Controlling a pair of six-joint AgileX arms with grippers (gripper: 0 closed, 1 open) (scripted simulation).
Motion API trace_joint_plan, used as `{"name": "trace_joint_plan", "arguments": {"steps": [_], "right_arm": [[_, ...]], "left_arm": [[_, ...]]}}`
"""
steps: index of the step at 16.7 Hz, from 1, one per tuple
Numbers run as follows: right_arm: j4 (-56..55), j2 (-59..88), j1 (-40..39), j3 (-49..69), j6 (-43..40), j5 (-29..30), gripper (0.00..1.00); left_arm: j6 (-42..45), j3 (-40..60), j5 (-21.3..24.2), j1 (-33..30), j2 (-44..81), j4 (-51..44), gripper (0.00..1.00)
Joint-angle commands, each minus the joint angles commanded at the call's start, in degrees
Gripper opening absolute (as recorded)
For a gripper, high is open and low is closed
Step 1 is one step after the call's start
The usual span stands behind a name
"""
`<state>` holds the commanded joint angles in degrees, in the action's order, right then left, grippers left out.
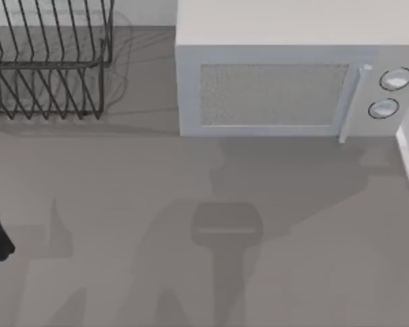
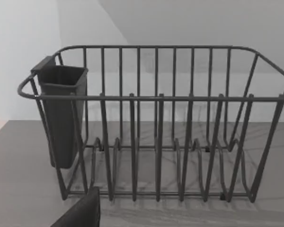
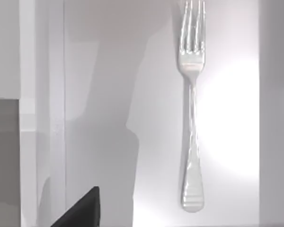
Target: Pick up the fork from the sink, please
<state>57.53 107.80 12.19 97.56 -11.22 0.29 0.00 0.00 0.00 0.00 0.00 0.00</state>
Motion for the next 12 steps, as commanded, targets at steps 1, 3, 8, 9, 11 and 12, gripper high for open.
{"name": "trace_joint_plan", "arguments": {"steps": [1, 3, 8, 9, 11, 12], "right_arm": [[2.8, 5.2, 0.6, 4.7, -0.5, 0.0, 1.0], [7.8, 14.7, 1.7, 13.4, -1.5, 0.0, 1.0], [16.8, 31.6, 3.6, 28.7, -3.3, 0.1, 1.0], [17.8, 33.6, 3.8, 30.5, -3.5, 0.1, 1.0], [18.9, 35.6, 4.0, 32.3, -3.7, 0.1, 1.0], [18.9, 35.7, 4.0, 32.4, -3.7, 0.1, 1.0]], "left_arm": [[0.0, 0.0, 0.0, 0.0, 0.0, 0.0, 1.0], [0.0, 0.0, 0.0, 0.0, 0.0, 0.0, 1.0], [0.0, 0.0, 0.0, 0.0, 0.0, 0.0, 1.0], [0.0, 0.0, 0.0, 0.0, 0.0, 0.0, 1.0], [0.0, 0.0, 0.0, 0.0, 0.0, 0.0, 1.0], [0.0, 0.0, 0.0, 0.0, 0.0, 0.0, 1.0]]}}
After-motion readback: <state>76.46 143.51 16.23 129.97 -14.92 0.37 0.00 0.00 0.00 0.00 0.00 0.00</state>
